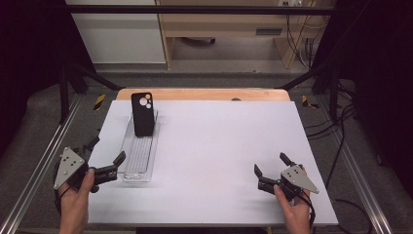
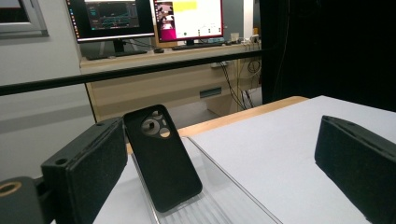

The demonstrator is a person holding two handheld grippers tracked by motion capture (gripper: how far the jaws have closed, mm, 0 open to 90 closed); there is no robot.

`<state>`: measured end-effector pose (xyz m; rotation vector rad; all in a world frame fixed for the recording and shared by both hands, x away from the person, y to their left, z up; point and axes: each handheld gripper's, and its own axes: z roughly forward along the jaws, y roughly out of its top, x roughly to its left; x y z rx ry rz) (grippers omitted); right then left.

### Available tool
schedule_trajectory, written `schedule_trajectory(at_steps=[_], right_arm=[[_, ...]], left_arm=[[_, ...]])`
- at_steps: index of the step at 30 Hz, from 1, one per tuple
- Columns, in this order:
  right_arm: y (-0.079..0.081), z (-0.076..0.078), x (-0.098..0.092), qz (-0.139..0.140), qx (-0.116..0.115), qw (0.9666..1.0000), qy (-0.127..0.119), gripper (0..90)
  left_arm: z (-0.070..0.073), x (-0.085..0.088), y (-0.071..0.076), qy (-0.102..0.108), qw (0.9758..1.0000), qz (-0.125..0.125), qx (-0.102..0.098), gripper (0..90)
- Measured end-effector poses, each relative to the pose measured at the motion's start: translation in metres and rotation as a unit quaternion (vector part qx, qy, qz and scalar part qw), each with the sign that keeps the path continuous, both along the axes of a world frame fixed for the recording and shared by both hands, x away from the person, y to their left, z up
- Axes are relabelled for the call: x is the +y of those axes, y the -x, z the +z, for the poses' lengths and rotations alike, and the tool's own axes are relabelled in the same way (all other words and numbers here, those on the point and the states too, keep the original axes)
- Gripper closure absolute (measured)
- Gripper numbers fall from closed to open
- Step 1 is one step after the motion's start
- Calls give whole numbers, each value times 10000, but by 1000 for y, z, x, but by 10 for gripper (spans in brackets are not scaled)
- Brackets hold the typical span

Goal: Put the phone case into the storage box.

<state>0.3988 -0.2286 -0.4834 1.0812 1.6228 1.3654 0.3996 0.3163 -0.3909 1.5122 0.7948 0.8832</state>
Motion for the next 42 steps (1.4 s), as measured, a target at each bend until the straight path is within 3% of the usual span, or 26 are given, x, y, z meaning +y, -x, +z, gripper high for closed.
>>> schedule_trajectory(at_steps=[11, 24, 42], right_arm=[[0, -2, 4, 40, 29, 10000, 60, 28], [0, -2, 3, 42, 22, 10000, 60, 28], [0, -2, 3, 40, 22, 10000, 59, 28]], left_arm=[[-9, 7, 1, -9, 10000, 42, 59, 21], [-23, 2, 2, -76, 9998, -23, 203, 21], [-32, -1, 4, -77, 9997, -129, 203, 21]])
